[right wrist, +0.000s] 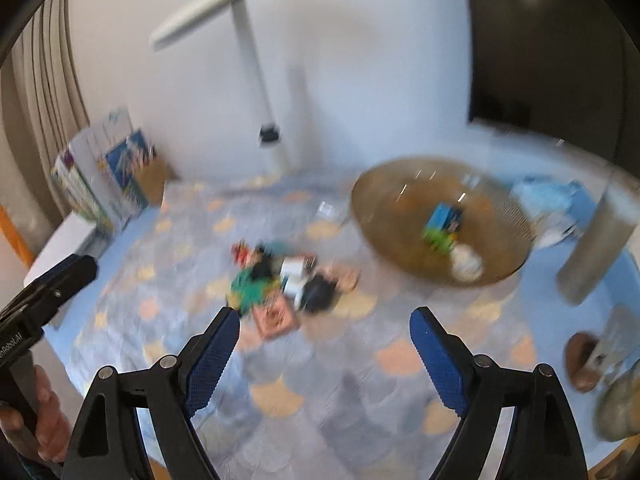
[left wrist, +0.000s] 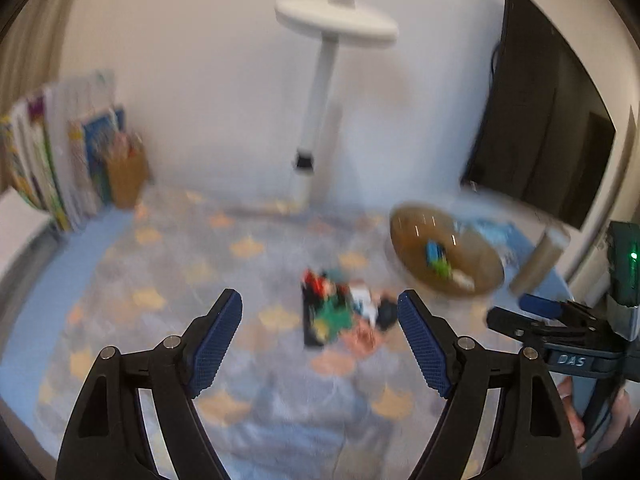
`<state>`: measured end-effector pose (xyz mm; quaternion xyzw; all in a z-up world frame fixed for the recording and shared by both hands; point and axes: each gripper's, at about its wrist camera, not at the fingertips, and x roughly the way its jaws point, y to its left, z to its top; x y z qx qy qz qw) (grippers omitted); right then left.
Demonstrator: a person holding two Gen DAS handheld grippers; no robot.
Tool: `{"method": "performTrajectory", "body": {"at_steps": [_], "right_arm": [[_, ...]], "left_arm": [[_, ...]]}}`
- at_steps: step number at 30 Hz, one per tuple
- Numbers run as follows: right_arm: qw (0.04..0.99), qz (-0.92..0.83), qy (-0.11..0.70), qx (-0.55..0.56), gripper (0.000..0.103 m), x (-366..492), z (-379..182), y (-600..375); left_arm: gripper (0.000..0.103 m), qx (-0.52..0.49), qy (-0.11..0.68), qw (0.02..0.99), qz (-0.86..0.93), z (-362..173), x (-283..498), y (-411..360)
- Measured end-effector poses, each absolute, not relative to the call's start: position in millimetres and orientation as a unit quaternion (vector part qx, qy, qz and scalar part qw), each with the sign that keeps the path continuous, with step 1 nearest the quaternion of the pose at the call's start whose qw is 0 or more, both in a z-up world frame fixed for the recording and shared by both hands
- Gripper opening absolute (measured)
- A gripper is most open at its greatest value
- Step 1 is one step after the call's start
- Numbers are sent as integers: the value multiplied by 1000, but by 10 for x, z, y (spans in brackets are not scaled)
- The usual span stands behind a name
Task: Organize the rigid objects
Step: 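Grasp the yellow box with the left gripper while the right grasps the pink capybara box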
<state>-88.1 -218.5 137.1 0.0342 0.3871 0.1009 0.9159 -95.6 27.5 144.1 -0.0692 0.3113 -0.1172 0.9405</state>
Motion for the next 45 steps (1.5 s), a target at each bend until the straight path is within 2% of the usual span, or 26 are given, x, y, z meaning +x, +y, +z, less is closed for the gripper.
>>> {"method": "performTrajectory", "body": {"at_steps": [5, 7, 9, 14, 23, 26, 28, 31, 36, 41, 45], "right_arm": [[888, 127, 442, 17, 84, -756, 763, -1904], [877, 138, 460, 9, 79, -679, 584, -1813], [867, 153, 474, 6, 71, -592, 455, -1750], [858, 173, 482, -26, 70, -350, 290, -1605], [852, 181, 485, -74, 70, -27, 55, -1375], [856, 175, 477, -91, 66, 43, 25, -1322], [859, 177, 472, -90, 63, 79, 23, -1301], [863, 177, 464, -91, 41, 70, 54, -1280], [867, 167, 462, -82, 40, -70, 94, -1391], [867, 133, 474, -77, 40, -318, 124, -1672], [863, 105, 492, -55, 40, -500, 134, -1950]], "left_arm": [[78, -34, 388, 906, -168, 874, -662, 124], [75, -14, 408, 896, -175, 692, -578, 61], [65, 8, 427, 885, -184, 523, -460, -5], [55, 41, 447, 871, -198, 312, -158, -69], [39, 56, 467, 852, -231, 121, 225, -148], [35, 57, 463, 853, -236, 113, 231, -158], [34, 56, 463, 852, -238, 116, 242, -158], [34, 57, 464, 852, -234, 111, 285, -183], [33, 52, 464, 854, -232, 116, 344, -254], [22, 23, 451, 863, -228, 183, 289, -282], [22, 2, 449, 866, -222, 233, 55, -239]]}}
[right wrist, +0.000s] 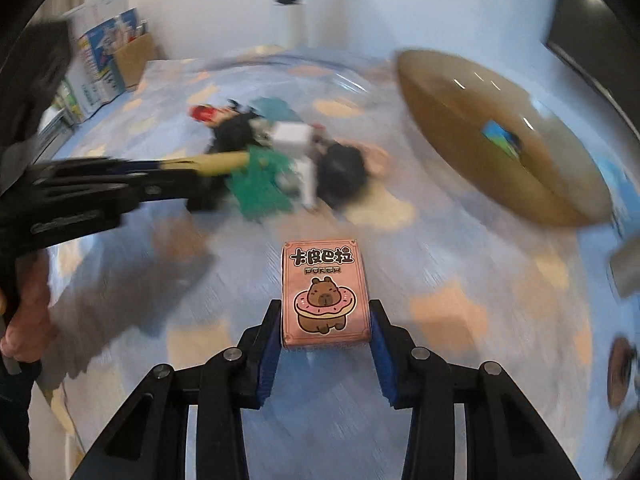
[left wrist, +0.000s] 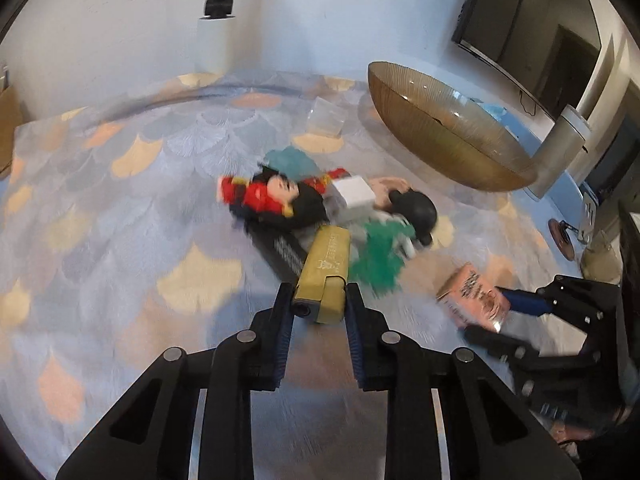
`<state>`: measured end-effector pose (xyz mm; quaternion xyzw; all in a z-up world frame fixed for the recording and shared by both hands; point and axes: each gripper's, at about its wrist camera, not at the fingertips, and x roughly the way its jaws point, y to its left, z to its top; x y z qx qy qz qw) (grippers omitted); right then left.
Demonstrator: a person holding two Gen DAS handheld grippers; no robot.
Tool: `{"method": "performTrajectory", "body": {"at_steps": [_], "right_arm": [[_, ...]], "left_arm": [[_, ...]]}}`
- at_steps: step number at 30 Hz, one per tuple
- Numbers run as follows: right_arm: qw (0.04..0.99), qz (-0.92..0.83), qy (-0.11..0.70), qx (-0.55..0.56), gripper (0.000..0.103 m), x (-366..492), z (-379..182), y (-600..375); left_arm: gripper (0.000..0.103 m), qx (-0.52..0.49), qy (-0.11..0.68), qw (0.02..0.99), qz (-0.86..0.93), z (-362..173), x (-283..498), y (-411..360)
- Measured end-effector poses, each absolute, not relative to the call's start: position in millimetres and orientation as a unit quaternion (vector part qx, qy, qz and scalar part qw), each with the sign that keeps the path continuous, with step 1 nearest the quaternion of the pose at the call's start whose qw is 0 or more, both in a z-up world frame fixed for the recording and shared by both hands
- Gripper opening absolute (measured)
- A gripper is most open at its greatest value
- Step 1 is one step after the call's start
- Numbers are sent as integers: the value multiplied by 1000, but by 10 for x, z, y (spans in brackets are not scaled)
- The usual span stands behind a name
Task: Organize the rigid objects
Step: 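Grasp the yellow box with the left gripper while the right grasps the pink capybara box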
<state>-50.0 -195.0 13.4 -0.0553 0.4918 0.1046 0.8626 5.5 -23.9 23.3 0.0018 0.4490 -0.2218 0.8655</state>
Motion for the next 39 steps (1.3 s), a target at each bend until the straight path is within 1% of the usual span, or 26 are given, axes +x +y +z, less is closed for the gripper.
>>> {"method": "performTrajectory", "body": {"at_steps": [4, 8, 11, 14, 16, 17, 18, 21, 25, 27, 28, 29, 30, 32, 39], "right_arm": [[854, 105, 510, -11, 40, -691, 134, -2199], [855, 111, 507, -11, 40, -857, 137, -2238], [855, 116, 505, -9, 40, -907, 103, -2229], [859, 120, 498, -7, 41, -937, 97, -2235], [858, 130, 498, 3, 46, -944, 89, -2282], [857, 135, 498, 10, 56, -948, 86, -2310], [857, 132, 497, 10, 61, -950, 85, -2322], [859, 129, 496, 4, 61, -953, 75, -2319], [861, 120, 494, -12, 61, -917, 66, -2244], [863, 113, 492, -28, 61, -899, 57, -2179], [864, 108, 490, -36, 61, -889, 50, -2145], [866, 101, 488, -43, 60, -887, 41, -2117], [868, 100, 485, -45, 52, -893, 42, -2099], [870, 106, 479, -46, 40, -930, 61, -2077], [875, 111, 469, -42, 40, -1053, 107, -2090]], "left_arm": [[22, 1, 457, 869, -192, 198, -365, -151], [22, -13, 464, 866, -187, 131, -704, -90], [23, -19, 465, 865, -184, 75, -769, -106], [39, -30, 465, 865, -184, 101, -754, -106], [45, -22, 465, 867, -180, 115, -727, -132], [47, -14, 464, 868, -175, 115, -703, -162], [47, -8, 464, 869, -171, 100, -688, -189], [47, 15, 461, 872, -164, 74, -667, -286], [46, 49, 456, 875, -155, 64, -693, -440], [35, 55, 452, 878, -150, 65, -698, -494], [31, 59, 450, 879, -145, 64, -701, -515], [21, 62, 448, 881, -141, 66, -709, -527], [21, 56, 448, 881, -142, 68, -713, -522], [21, 32, 449, 880, -148, 76, -722, -487], [21, -6, 437, 886, -157, 154, -837, -434]]}}
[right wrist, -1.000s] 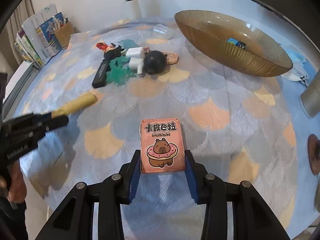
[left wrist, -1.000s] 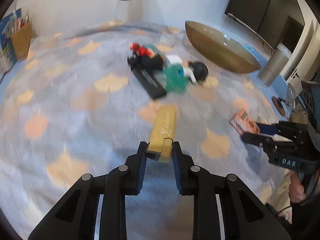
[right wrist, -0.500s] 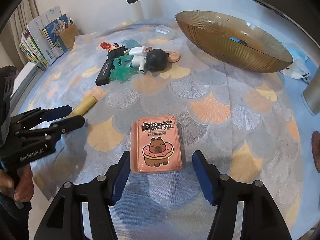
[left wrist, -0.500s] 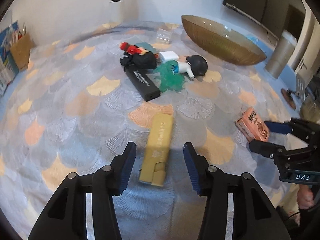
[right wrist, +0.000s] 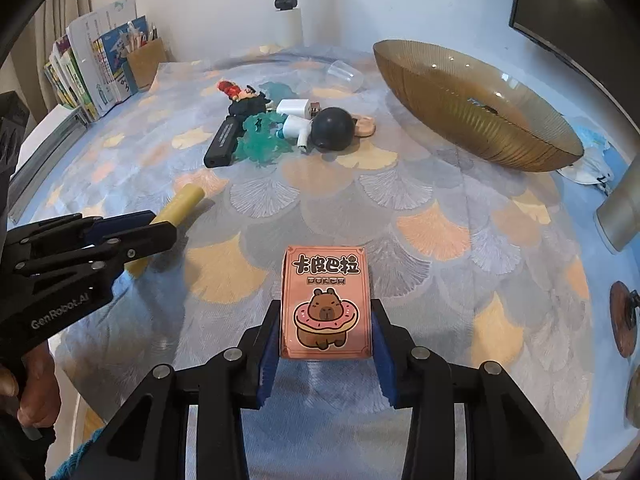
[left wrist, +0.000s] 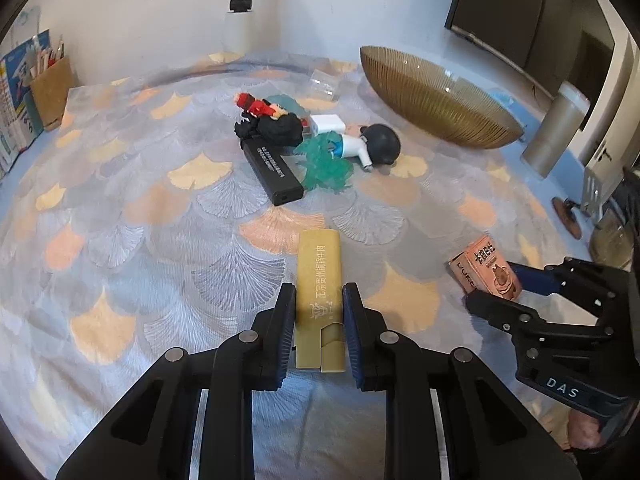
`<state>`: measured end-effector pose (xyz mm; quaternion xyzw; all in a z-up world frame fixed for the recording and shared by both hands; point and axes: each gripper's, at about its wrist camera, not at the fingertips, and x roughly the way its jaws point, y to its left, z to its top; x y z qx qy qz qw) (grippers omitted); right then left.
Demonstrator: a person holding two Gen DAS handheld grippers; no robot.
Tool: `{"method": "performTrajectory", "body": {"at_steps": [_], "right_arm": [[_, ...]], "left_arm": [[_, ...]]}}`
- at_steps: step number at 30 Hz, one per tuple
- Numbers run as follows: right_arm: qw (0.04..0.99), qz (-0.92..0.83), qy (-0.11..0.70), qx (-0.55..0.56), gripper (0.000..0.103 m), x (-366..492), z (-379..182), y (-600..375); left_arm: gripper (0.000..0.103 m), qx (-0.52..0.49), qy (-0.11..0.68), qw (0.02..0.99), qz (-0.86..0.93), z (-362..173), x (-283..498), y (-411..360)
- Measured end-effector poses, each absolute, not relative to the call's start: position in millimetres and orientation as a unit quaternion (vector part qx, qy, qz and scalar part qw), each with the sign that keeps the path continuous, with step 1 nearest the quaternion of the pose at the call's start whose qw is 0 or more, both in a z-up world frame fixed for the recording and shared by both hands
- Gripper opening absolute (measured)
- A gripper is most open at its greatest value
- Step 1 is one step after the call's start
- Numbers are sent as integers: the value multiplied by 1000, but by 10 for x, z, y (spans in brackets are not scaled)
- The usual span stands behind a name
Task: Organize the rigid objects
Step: 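Grasp the yellow box with the left gripper while the right grasps the pink capybara box, then carry the yellow box and pink capybara box over the amber bowl with both grippers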
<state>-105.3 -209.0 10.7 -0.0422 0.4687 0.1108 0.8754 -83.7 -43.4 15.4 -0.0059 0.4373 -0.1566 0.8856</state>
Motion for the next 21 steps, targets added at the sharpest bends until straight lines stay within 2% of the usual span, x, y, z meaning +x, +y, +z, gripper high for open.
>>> {"method": "performTrajectory", "body": {"at_steps": [12, 16, 21], "right_arm": [[906, 77, 417, -8, 40, -1156, 550, -2498], [911, 75, 404, 49, 40, -1084, 796, -2882], [923, 26, 378, 61, 40, -845, 1137, -3326]], "left_arm": [[21, -2, 380, 907, -179, 605, -928, -584], [21, 26, 345, 917, -200, 937, -773, -831], [21, 27, 304, 922, -240, 1348, -503, -1226]]}}
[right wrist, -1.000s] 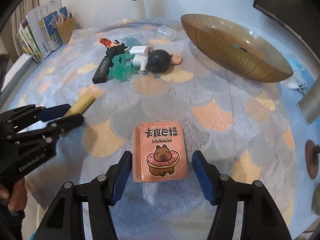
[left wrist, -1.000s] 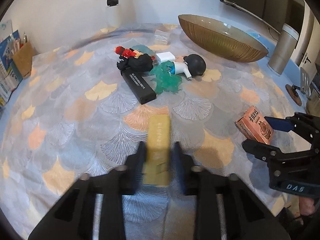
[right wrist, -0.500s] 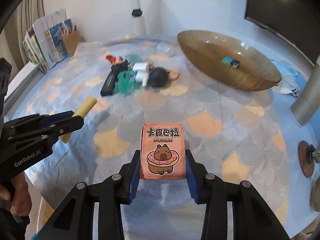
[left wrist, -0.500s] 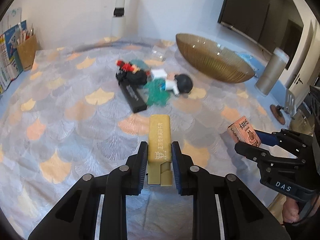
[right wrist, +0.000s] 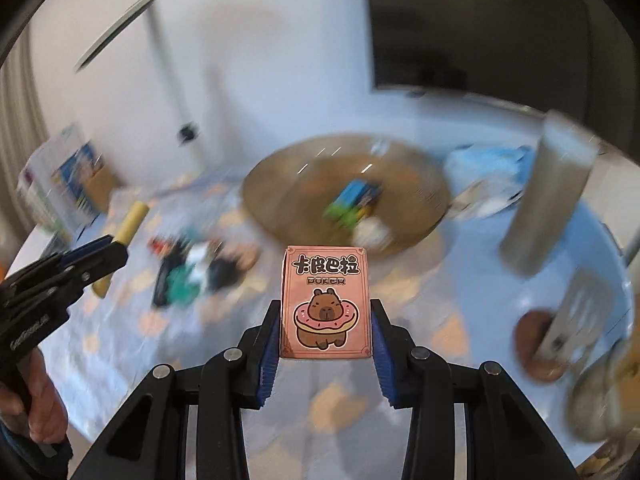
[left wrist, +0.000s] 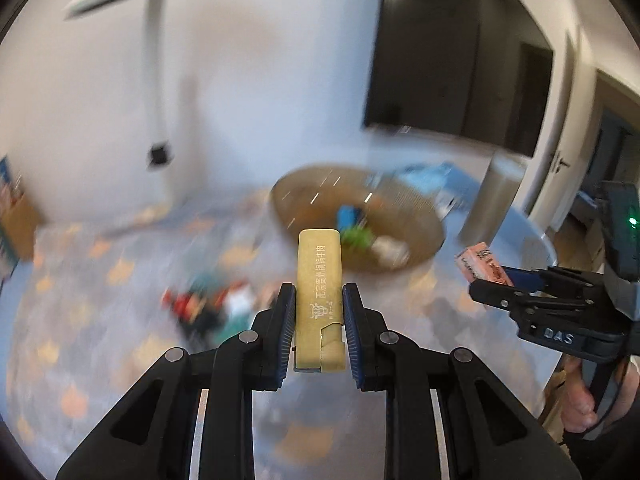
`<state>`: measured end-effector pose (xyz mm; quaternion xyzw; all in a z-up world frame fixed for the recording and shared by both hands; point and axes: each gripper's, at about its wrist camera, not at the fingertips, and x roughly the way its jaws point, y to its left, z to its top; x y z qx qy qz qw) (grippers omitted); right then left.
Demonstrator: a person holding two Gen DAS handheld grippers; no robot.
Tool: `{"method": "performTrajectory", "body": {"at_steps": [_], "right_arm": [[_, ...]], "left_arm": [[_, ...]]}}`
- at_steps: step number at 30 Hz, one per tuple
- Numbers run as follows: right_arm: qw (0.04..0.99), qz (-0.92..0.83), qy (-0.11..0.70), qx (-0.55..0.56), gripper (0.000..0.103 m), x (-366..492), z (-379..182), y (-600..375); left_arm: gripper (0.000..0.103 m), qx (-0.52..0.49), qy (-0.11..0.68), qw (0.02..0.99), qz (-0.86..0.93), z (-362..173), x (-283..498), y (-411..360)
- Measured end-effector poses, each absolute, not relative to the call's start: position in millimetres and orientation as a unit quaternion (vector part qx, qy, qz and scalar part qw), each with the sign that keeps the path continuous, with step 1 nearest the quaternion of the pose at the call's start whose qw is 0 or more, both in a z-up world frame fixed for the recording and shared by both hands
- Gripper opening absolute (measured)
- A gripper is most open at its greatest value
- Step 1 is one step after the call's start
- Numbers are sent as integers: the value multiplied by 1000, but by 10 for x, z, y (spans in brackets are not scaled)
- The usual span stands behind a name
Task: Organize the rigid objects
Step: 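Carry the yellow box and pink capybara box over the amber bowl with both grippers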
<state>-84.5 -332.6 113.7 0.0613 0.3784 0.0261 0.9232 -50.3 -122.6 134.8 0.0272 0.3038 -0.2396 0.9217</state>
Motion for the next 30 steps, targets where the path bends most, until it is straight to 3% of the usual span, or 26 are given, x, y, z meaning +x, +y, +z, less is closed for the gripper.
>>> {"method": "performTrajectory", "body": {"at_steps": [9, 18, 28, 29, 30], "right_arm": [[941, -34, 329, 76, 40, -290, 1658, -3778], [907, -74, 408, 68, 40, 333, 1016, -3904], [898, -95, 427, 41, 40, 552, 806, -3947], [899, -93, 426, 40, 40, 564, 804, -3946], [899, -92, 427, 39, 41, 566, 801, -3940]], "left_arm": [[21, 18, 299, 917, -265, 1540, 121, -1888], [21, 11, 396, 884, -248, 786, 638, -2235], [21, 17, 399, 881, -254, 650, 732, -2383], [23, 17, 394, 884, -252, 659, 739, -2387], [37, 18, 390, 884, -256, 679, 738, -2390]]}}
